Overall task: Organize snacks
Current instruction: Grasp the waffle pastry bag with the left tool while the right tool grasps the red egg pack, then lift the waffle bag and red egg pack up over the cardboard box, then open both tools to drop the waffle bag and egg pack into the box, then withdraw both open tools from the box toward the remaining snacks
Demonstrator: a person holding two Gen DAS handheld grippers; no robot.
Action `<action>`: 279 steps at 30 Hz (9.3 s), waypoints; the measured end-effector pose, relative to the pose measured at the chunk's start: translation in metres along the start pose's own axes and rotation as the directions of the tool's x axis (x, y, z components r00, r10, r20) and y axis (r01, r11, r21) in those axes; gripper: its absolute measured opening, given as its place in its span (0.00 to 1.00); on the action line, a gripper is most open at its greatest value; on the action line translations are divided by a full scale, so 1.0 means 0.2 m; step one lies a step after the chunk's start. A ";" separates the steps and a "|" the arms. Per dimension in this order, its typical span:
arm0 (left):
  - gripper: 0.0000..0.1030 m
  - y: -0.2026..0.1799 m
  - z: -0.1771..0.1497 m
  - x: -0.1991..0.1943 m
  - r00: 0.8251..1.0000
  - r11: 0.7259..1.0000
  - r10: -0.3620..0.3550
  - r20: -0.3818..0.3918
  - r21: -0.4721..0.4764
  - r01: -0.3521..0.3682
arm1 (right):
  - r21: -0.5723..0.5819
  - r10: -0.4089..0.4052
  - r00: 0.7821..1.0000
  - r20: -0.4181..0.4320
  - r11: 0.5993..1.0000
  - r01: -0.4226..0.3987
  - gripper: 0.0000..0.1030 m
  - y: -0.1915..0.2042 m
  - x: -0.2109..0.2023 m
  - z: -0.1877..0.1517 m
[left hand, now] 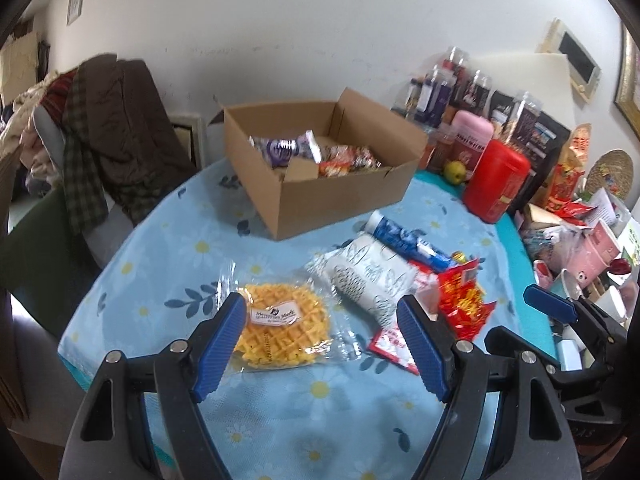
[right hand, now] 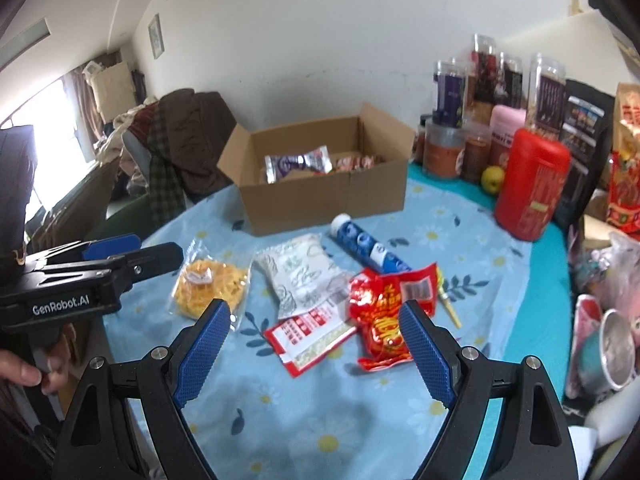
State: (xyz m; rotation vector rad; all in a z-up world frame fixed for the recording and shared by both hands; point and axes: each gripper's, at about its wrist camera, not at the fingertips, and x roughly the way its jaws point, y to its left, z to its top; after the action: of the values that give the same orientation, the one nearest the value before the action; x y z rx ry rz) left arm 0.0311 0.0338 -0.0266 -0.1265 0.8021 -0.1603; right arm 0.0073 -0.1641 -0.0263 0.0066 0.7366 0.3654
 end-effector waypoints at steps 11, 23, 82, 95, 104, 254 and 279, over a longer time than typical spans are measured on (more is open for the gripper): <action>0.75 0.12 0.00 0.31 0.991 0.996 0.047 -0.123 -0.064 -0.055 | 0.015 -0.002 0.997 -0.080 1.000 0.003 0.85 -0.07 0.19 -0.02; 1.00 0.16 -0.05 0.53 0.967 0.994 0.083 -0.241 -0.053 -0.098 | 0.052 -0.005 0.991 -0.132 0.999 0.011 0.85 -0.17 0.30 -0.01; 0.38 -0.08 -0.28 0.07 0.993 0.980 0.112 -0.029 0.172 -0.105 | 0.034 -0.029 0.976 -0.217 0.999 0.038 0.71 -0.19 0.19 -0.23; 0.41 0.15 -0.38 0.15 0.985 0.988 -0.075 -0.156 -0.148 0.051 | -0.007 -0.014 0.973 -0.230 1.000 0.013 0.72 -0.12 0.22 -0.27; 0.37 0.02 -0.31 0.05 0.997 1.000 -0.027 -0.077 -0.018 0.025 | -0.039 -0.005 0.980 -0.201 0.999 -0.003 0.71 -0.09 0.17 -0.23; 0.66 -0.32 0.53 -0.33 0.982 0.972 -0.070 0.178 0.232 0.028 | -0.122 -0.104 0.980 0.170 0.985 0.125 0.77 -0.11 -0.29 0.61; 0.66 -0.29 0.21 0.13 0.997 0.997 -0.078 0.021 0.031 0.077 | 0.006 -0.128 0.991 0.027 0.992 0.128 0.72 -0.36 0.00 0.22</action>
State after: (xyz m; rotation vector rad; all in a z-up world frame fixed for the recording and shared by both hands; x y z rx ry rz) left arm 0.0737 -0.0264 -0.0054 -0.1304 0.7722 -0.2439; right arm 0.0593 -0.2266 -0.0038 -0.0311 0.7075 0.2408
